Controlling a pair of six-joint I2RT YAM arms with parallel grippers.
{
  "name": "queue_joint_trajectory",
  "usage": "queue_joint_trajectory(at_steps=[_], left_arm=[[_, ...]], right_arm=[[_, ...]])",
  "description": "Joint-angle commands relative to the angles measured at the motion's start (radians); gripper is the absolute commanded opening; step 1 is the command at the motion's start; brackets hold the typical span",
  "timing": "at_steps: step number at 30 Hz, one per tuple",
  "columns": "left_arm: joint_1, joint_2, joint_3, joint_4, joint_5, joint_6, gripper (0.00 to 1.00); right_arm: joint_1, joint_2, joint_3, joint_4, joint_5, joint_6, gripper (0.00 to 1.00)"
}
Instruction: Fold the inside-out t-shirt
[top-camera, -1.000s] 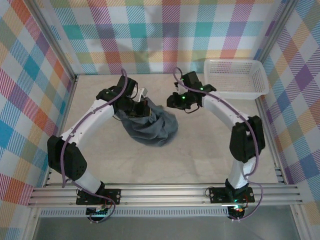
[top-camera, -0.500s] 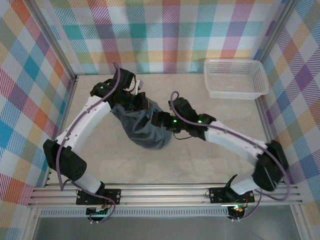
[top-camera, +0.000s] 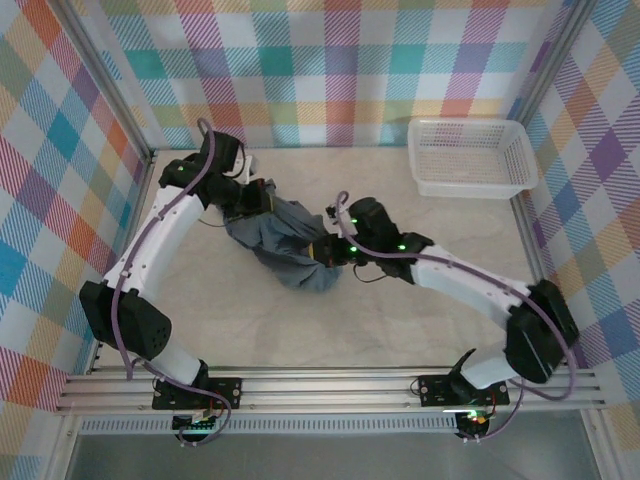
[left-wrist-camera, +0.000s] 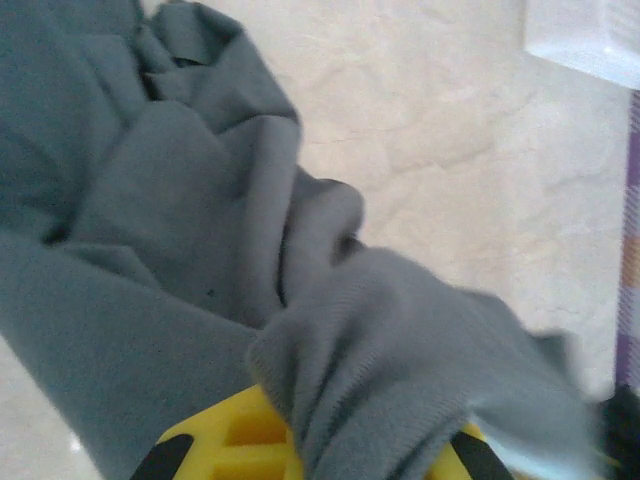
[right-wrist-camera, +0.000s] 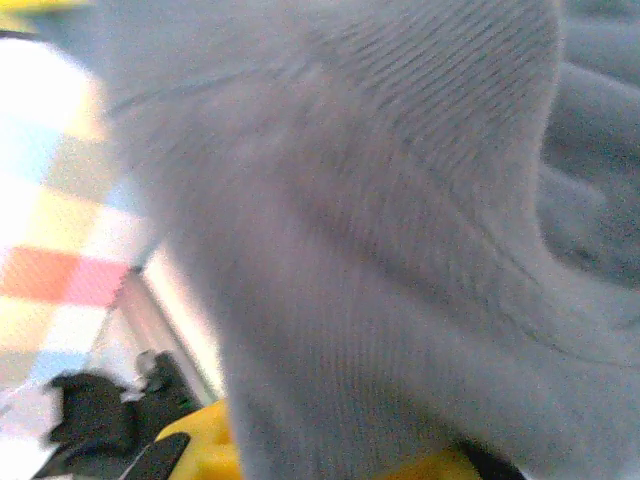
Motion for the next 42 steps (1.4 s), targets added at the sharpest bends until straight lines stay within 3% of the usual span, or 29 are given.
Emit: queue_joint_trajectory(at_steps=[1, 6, 9, 12, 16, 19, 24, 28, 36, 38, 40, 42], left_arm=[[0.015, 0.013, -0.03, 0.041, -0.041, 0.102, 0.01], [0.021, -0.085, -0.091, 0.08, -0.144, 0.1, 0.48], [0.012, -0.233, -0.219, 0.138, -0.236, 0.083, 0.58], [-0.053, -0.404, -0.383, 0.209, -0.262, 0.117, 0.55], [-0.216, -0.514, -0.515, 0.344, -0.085, 0.185, 0.49], [-0.295, -0.457, -0.507, 0.373, -0.134, 0.201, 0.51], [-0.298, -0.31, -0.486, 0.468, -0.11, 0.271, 0.61], [-0.296, -0.211, -0.465, 0.513, -0.173, 0.307, 0.62], [-0.287, -0.183, -0.457, 0.571, -0.191, 0.255, 0.34], [-0.282, -0.196, -0.466, 0.573, -0.178, 0.251, 0.21], [-0.273, -0.202, -0.467, 0.565, -0.133, 0.249, 0.01], [-0.266, -0.205, -0.456, 0.546, -0.074, 0.245, 0.0]], right_arm=[[-0.052, -0.057, -0.023, 0.063, -0.259, -0.118, 0.0], [-0.098, -0.051, -0.03, 0.099, -0.3, -0.087, 0.0], [-0.135, -0.023, -0.022, 0.114, -0.277, -0.029, 0.0], [-0.168, 0.008, 0.001, 0.099, -0.293, -0.014, 0.0], [-0.184, 0.034, 0.029, 0.07, -0.344, -0.029, 0.0], [-0.186, 0.048, 0.053, 0.054, -0.39, -0.033, 0.0], [-0.185, 0.052, 0.061, 0.062, -0.429, -0.001, 0.0], [-0.183, 0.046, 0.061, 0.077, -0.472, 0.016, 0.0], [-0.182, 0.034, 0.058, 0.019, -0.461, -0.006, 0.0], [-0.181, 0.038, 0.059, 0.015, -0.468, -0.008, 0.0], [-0.181, 0.045, 0.063, 0.013, -0.478, -0.009, 0.0], [-0.183, 0.051, 0.07, 0.006, -0.475, -0.009, 0.0]])
